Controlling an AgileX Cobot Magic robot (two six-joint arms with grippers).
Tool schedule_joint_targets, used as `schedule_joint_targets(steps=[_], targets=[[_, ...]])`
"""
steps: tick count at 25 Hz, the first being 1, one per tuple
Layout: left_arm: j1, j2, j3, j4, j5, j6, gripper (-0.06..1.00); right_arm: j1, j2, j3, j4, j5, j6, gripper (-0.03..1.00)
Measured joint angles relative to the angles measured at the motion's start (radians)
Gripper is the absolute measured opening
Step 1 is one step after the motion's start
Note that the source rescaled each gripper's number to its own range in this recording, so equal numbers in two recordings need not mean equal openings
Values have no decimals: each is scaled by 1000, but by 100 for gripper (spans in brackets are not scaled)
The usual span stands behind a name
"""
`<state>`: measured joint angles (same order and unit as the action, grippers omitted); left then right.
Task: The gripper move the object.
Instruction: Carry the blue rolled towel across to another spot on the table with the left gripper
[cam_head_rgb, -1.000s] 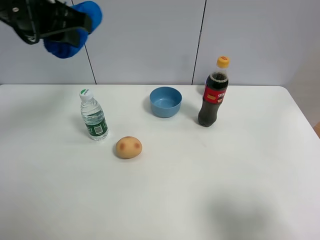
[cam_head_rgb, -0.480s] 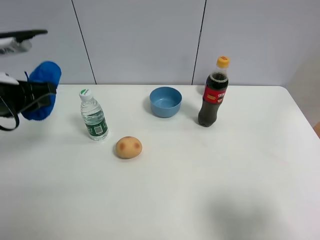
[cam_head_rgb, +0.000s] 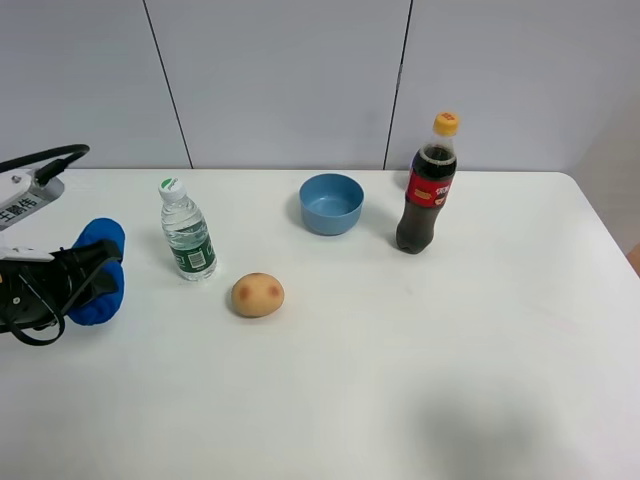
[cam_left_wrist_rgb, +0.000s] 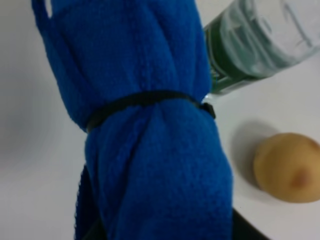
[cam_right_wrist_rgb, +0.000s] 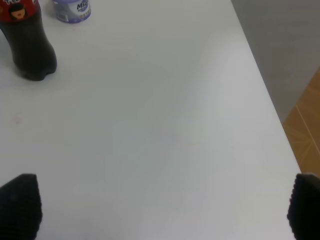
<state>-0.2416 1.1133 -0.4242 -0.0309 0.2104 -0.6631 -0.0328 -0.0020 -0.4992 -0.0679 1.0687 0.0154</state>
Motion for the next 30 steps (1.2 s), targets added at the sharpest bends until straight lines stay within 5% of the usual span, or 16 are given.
schedule_joint_targets(steps=[8,14,24,26,30], targets=[[0,37,85,158,-14,127,0,0,0,0,0,0,0,100],[0,137,127,176,-106,234,0,0,0,0,0,0,0,100],[0,312,129,177,-244,245,1,0,0,0,0,0,0,100],[0,329,128,179,-250,245,11,0,0,0,0,0,0,100],[0,337,128,179,-263,246,75,0,0,0,0,0,0,100]])
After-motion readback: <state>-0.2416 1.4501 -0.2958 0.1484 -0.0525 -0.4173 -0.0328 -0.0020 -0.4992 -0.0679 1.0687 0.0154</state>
